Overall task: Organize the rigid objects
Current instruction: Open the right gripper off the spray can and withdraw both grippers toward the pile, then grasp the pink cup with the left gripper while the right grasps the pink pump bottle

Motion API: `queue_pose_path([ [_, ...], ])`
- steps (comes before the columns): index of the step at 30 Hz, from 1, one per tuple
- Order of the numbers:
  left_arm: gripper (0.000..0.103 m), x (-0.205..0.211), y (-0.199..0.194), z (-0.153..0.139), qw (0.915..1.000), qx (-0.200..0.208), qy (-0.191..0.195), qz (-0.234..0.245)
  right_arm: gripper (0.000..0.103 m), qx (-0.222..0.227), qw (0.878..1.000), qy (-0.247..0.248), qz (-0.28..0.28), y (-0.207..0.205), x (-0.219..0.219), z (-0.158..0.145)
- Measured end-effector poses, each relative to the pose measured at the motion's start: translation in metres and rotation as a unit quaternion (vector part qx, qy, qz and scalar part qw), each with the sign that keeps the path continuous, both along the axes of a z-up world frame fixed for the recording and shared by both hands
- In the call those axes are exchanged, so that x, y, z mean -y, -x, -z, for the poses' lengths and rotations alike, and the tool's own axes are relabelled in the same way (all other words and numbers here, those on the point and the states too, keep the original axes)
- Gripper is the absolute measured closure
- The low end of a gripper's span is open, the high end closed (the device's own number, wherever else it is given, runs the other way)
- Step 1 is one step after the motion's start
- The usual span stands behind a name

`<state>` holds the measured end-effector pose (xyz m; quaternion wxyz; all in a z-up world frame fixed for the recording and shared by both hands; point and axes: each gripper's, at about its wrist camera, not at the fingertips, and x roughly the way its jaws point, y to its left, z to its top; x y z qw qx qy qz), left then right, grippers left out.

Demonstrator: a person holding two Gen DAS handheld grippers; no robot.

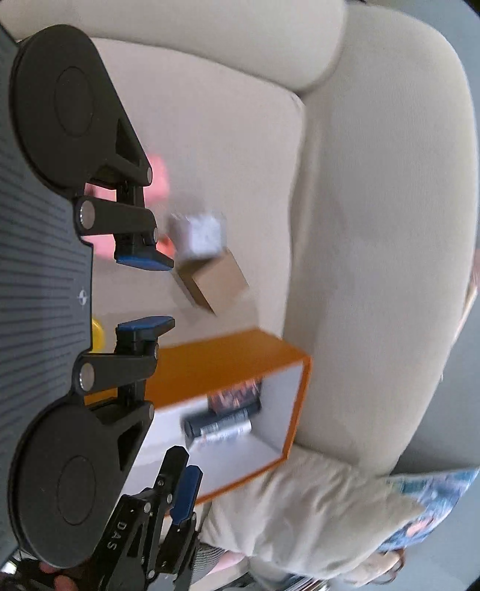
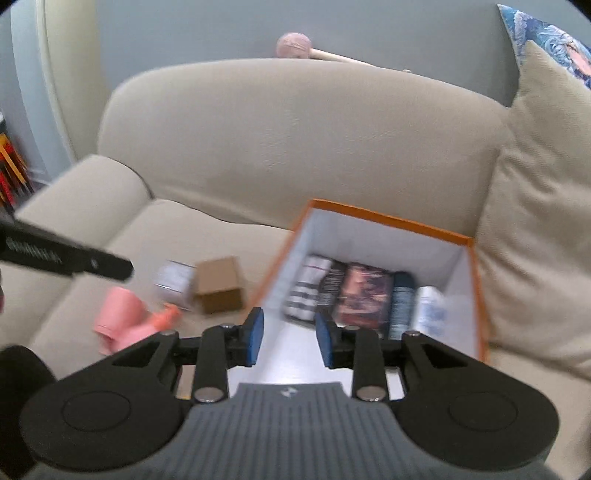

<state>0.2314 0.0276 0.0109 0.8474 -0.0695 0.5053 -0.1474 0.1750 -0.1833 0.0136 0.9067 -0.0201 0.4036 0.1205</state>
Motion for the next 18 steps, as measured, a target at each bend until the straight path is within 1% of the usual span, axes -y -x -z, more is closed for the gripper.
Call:
queue_pose_path([
  [3, 0.074, -0.024, 0.01, 0.011, 0.9996, -0.021, 0.003, -0.021, 0.07, -0.005, 1.0, -0.021, -0.003, 0.007, -0.028, 0.004],
  [5, 0.073, -0.034, 0.014, 0.018, 0.9992, -0.027, -0.005, -0.031, 0.07, -0.02, 0.999, -0.037, -0.005, 0.008, -0.048, 0.009],
  [7, 0.072, -0.044, 0.017, 0.024, 0.9986, -0.029, -0.012, -0.042, 0.07, -0.038, 0.998, -0.04, -0.003, 0.004, -0.063, 0.017],
  [10, 0.064, -0.058, 0.017, 0.035, 0.9976, -0.037, -0.016, -0.056, 0.07, -0.066, 0.997, -0.037, -0.002, -0.005, -0.082, 0.032],
  [11, 0.06, -0.062, 0.015, 0.04, 0.9971, -0.044, -0.015, -0.06, 0.07, -0.077, 0.996, -0.04, -0.002, -0.009, -0.088, 0.036],
  [13, 0.055, -0.069, 0.011, 0.051, 0.9958, -0.058, -0.016, -0.069, 0.069, -0.092, 0.995, -0.047, 0.0, -0.017, -0.094, 0.044],
  [15, 0.048, -0.072, 0.008, 0.062, 0.9945, -0.068, -0.026, -0.076, 0.069, -0.102, 0.994, -0.047, -0.003, -0.026, -0.103, 0.052],
  [16, 0.042, -0.072, 0.007, 0.068, 0.9942, -0.071, -0.032, -0.075, 0.068, -0.106, 0.993, -0.045, -0.003, -0.03, -0.106, 0.056],
  [17, 0.04, -0.072, 0.006, 0.074, 0.9937, -0.077, -0.036, -0.073, 0.068, -0.11, 0.993, -0.044, -0.004, -0.034, -0.11, 0.06],
  [18, 0.039, -0.073, 0.006, 0.081, 0.9931, -0.086, -0.039, -0.069, 0.068, -0.115, 0.992, -0.043, -0.005, -0.038, -0.114, 0.064],
])
